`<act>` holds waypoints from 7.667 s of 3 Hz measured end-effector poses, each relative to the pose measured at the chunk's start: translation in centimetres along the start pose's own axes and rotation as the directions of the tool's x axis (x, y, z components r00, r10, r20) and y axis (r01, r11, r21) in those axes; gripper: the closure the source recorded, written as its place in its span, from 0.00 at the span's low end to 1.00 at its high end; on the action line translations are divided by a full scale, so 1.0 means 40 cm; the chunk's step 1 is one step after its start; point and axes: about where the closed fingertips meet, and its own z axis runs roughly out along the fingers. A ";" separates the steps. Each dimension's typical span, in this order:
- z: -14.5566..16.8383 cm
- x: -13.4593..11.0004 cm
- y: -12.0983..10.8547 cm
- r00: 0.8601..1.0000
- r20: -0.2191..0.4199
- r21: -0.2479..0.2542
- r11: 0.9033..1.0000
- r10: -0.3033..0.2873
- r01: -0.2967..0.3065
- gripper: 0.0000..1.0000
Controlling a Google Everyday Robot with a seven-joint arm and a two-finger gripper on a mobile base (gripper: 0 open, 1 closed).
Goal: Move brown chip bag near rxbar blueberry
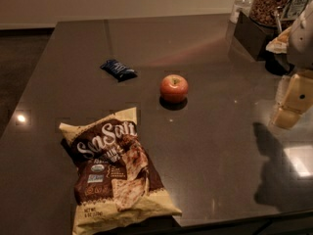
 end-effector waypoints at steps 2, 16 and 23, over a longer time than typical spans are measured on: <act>0.003 -0.045 -0.006 0.999 0.018 -0.017 0.999 -0.041 0.041 0.00; 0.276 -0.845 0.265 0.479 0.226 -0.209 0.438 -0.848 0.875 1.00; 0.349 -1.018 -0.089 0.728 0.215 -0.112 0.725 -0.651 0.680 0.84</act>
Offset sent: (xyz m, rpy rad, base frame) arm 0.0110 0.0294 0.0010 0.0146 0.0378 0.0891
